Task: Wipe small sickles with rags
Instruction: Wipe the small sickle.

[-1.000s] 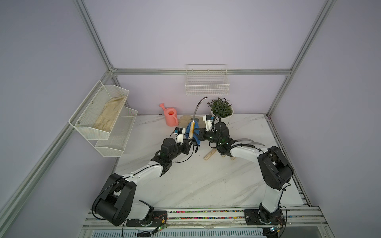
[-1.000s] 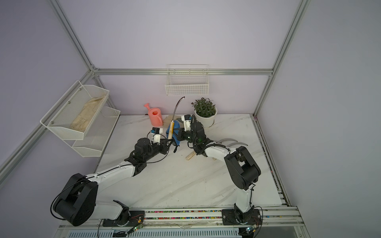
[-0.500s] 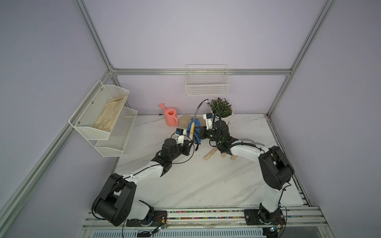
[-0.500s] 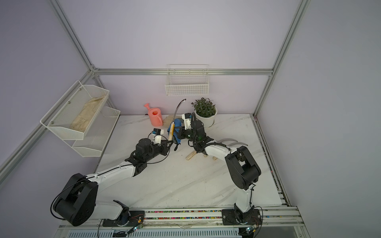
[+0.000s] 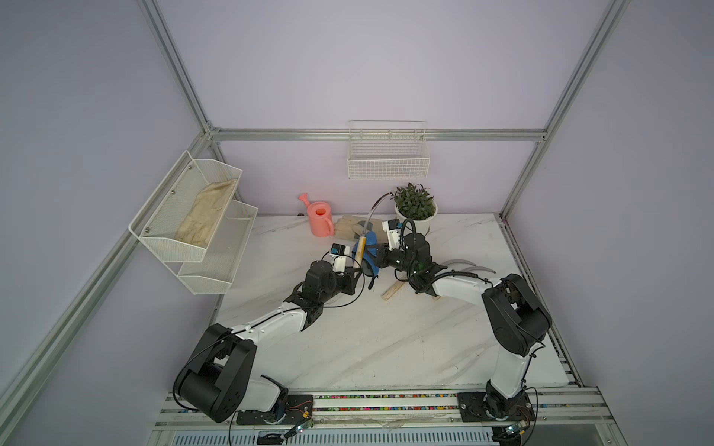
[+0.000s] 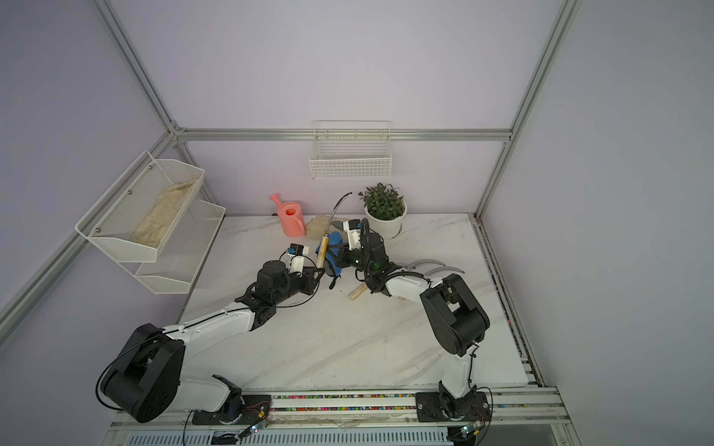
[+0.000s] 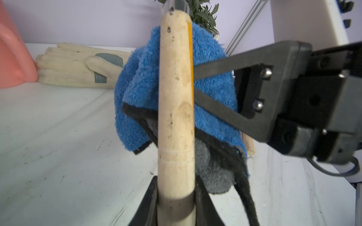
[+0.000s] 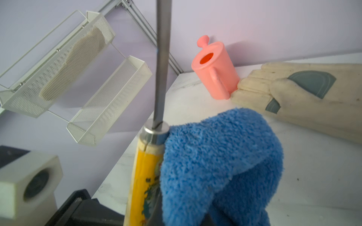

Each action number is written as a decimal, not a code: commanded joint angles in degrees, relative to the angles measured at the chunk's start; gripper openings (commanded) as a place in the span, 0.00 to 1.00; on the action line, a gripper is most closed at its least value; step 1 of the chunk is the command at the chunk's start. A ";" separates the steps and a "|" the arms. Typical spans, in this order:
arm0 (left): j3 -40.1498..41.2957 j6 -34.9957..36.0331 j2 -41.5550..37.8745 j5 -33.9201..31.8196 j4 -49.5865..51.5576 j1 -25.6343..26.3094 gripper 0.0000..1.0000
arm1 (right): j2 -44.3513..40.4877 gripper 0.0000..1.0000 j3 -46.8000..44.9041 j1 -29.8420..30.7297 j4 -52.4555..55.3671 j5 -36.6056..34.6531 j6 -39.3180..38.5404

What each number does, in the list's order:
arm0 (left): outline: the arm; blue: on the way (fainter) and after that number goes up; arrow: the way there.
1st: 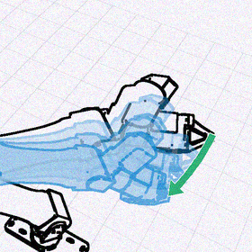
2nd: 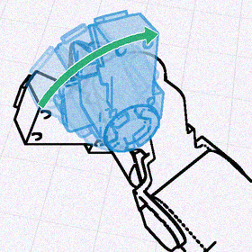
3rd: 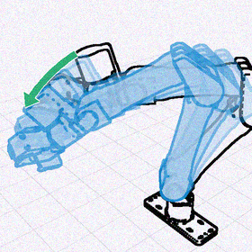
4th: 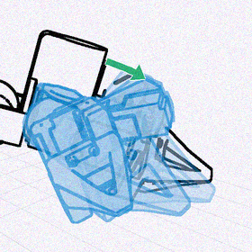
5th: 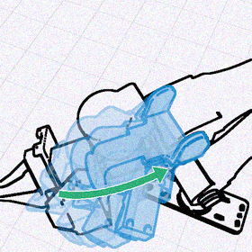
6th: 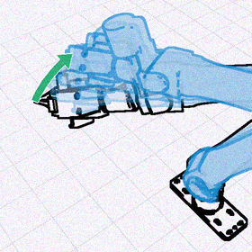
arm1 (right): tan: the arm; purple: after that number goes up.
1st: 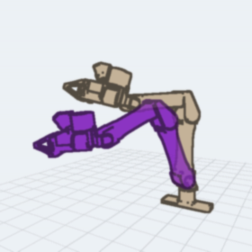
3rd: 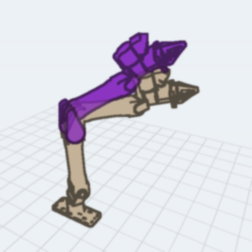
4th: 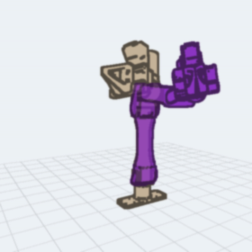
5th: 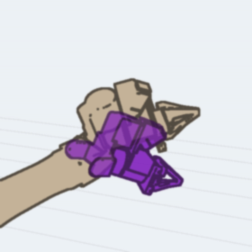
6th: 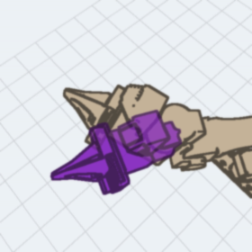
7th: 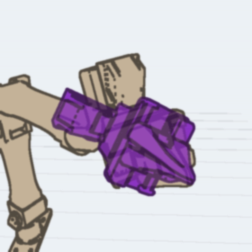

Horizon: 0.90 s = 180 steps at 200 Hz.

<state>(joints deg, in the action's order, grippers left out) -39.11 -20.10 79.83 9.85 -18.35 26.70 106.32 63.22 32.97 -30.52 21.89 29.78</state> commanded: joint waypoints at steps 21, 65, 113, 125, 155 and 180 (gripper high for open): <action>-2.64 1.03 -0.04 -2.50 -0.50 0.00 0.00 | -1.85 0.00 -2.88 3.88 -6.08 2.63 0.43; -2.94 1.41 0.40 -2.93 -0.22 0.02 0.00 | -2.73 0.00 -0.26 4.15 -2.79 1.11 0.10; -3.40 2.16 0.59 -5.08 0.29 0.09 0.00 | -3.50 0.00 6.73 -0.54 1.79 1.98 2.08; -3.49 2.33 0.59 -5.19 0.30 0.20 0.00 | -3.19 0.00 8.46 -1.19 3.25 1.43 1.97; -3.48 2.41 0.58 -4.93 0.39 0.46 0.00 | -1.88 0.00 10.01 -1.33 5.24 0.91 0.82; -3.40 2.12 0.59 -4.92 0.35 0.42 0.00 | -1.77 0.00 6.30 -0.94 2.19 2.97 2.76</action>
<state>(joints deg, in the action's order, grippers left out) -40.29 -18.85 79.88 4.84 -17.82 26.72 106.26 71.79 30.94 -25.26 22.13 31.11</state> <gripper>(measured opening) 0.230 0.128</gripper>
